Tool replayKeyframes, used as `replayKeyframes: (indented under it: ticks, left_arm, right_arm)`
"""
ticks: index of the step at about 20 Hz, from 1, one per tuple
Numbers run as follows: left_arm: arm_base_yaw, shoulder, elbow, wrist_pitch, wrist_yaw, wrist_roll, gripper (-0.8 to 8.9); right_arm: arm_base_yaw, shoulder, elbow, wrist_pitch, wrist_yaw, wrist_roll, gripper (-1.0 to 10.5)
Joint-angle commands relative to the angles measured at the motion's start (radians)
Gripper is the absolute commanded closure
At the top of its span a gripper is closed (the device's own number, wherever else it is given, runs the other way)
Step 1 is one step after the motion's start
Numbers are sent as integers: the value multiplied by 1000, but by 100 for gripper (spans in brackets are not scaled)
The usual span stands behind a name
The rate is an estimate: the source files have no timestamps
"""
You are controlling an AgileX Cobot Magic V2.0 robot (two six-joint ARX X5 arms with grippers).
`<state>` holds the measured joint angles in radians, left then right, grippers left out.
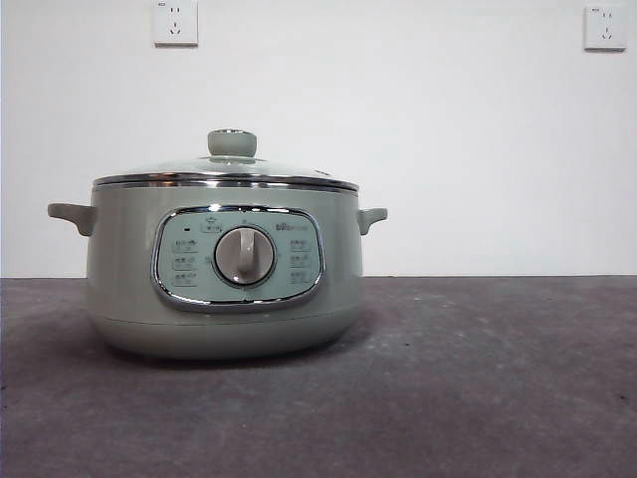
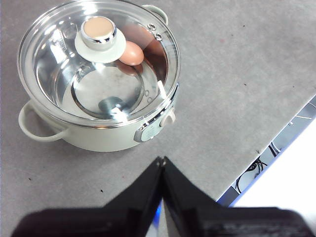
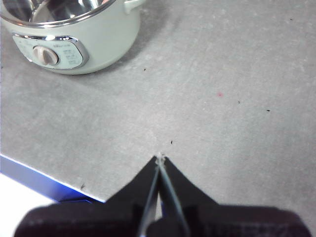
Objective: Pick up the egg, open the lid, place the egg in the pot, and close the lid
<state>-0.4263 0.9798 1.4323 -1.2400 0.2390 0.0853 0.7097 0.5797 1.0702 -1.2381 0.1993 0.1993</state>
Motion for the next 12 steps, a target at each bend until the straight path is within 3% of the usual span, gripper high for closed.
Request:
replayKeyframes:
  ticks: [1, 12]
  left_arm:
    - [2, 3, -2, 0, 2, -3, 817]
    - [4, 36, -2, 64, -5, 22, 817]
  right_arm:
    - [3, -2, -10, 2, 0, 18, 946]
    - [3, -2, -10, 2, 0, 18, 946]
